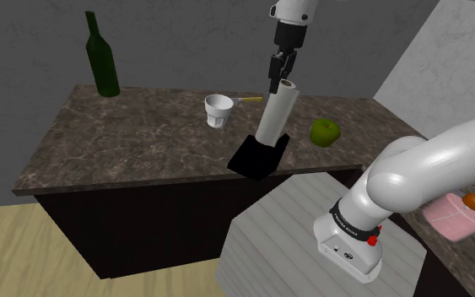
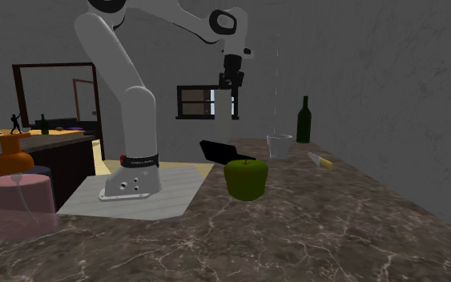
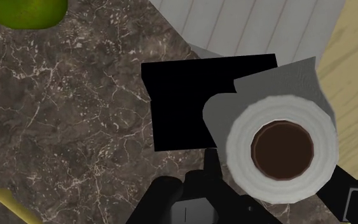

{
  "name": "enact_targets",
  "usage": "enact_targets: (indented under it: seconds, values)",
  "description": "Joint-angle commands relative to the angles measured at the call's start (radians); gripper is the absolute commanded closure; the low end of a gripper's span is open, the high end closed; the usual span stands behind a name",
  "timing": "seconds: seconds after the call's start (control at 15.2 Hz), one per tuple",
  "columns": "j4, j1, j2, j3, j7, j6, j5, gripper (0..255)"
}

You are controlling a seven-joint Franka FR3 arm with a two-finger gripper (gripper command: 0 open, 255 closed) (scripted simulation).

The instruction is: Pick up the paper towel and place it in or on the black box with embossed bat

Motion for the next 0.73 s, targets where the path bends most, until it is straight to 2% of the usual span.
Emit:
enact_targets:
  seconds: [0.0,0.59,0.66]
  values:
    - [-0.028,0.001,0.000,0.001,0.000,0.028,0.001,255]
    - [-0.041,0.001,0.001,0.001,-0.001,0.042,0.001,255]
    - [-0.041,0.001,0.001,0.001,-0.001,0.042,0.001,0]
